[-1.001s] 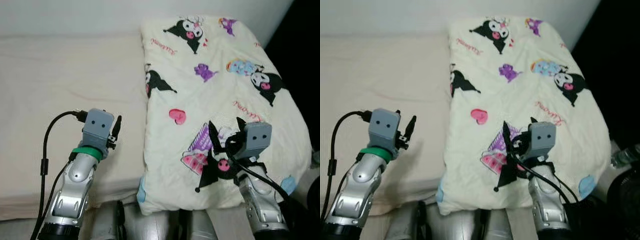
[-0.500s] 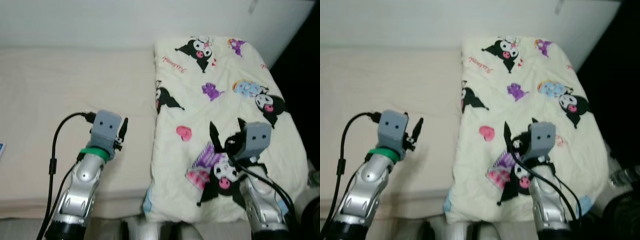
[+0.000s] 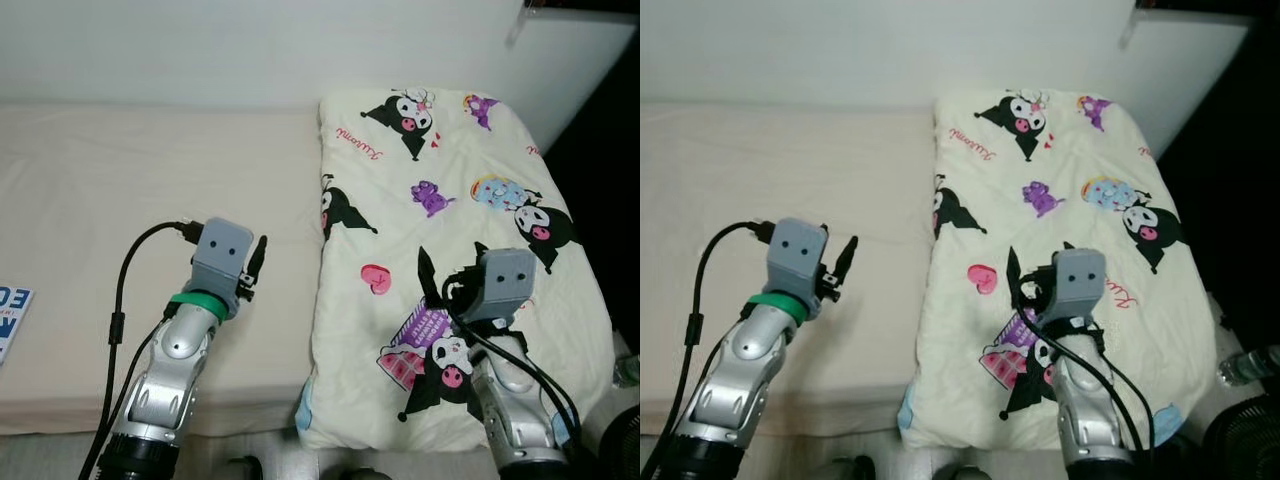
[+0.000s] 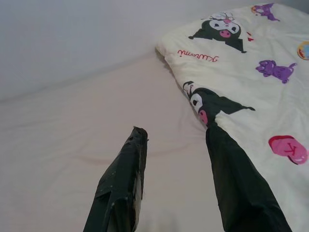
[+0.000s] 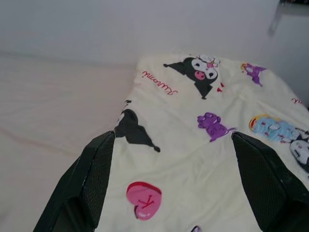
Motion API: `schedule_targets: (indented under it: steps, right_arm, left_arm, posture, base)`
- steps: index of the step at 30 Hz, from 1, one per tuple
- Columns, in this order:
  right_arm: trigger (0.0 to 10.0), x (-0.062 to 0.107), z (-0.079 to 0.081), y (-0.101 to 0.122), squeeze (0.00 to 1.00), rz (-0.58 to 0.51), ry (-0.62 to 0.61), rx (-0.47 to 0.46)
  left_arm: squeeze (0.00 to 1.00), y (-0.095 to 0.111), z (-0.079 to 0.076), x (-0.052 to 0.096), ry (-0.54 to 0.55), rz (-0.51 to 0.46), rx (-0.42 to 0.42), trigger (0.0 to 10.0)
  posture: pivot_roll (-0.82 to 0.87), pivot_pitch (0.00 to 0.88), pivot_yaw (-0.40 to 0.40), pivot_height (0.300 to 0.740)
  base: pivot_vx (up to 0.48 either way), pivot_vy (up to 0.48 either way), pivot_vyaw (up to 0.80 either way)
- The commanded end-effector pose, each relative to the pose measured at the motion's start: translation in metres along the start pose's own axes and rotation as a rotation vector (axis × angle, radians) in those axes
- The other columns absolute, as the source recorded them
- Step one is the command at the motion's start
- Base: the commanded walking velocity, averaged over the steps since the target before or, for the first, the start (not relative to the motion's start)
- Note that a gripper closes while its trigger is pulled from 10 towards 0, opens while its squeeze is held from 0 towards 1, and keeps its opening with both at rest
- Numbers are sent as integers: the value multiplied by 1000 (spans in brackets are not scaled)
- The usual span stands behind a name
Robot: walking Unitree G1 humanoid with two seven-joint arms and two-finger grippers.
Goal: Clean up the room
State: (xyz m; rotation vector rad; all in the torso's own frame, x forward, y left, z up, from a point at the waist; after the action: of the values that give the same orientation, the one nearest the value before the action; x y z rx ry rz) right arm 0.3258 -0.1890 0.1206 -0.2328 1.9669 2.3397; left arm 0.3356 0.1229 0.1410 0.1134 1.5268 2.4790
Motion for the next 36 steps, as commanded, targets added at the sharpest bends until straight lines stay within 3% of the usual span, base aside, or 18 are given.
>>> schedule_targets:
  steps: [1, 13, 36]
  right_arm:
    - [10000, 3, 0, -7, 0, 21, -9, -4]
    - [10000, 12, 27, -48, 0, 121, 10, -20]
    - [10000, 2, 34, -44, 0, 82, 20, -34]
  left_arm:
    - [0, -5, -7, 1, -26, 21, 11, 10000]
    - [0, -28, -17, 10, -53, 70, -15, 10000]
    - [0, -23, -12, 6, -41, 48, -16, 10000]
  posture:
    - [-32, 43, 41, 740]
    - [-28, 33, 63, 740]
    - [-20, 24, 75, 740]
  base:
    - [0, 0, 0]
    - [0, 0, 0]
    - [-316, 0, 0]
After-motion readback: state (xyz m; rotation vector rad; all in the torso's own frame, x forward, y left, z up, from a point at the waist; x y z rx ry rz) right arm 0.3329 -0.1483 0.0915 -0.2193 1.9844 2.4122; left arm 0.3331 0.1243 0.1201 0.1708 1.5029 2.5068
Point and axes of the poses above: a point about 5 cm out from each wrist's last joint towards the gripper, its own x axis pointing back from the gripper into the wrist, its own y axis along the axis of the wrist's last joint, z = x × y, the point moved 3 cm from there along -x, pointing out of the wrist towards the gripper, and after that the axes turned 14 degrees about -x, right-handed, at the moved point
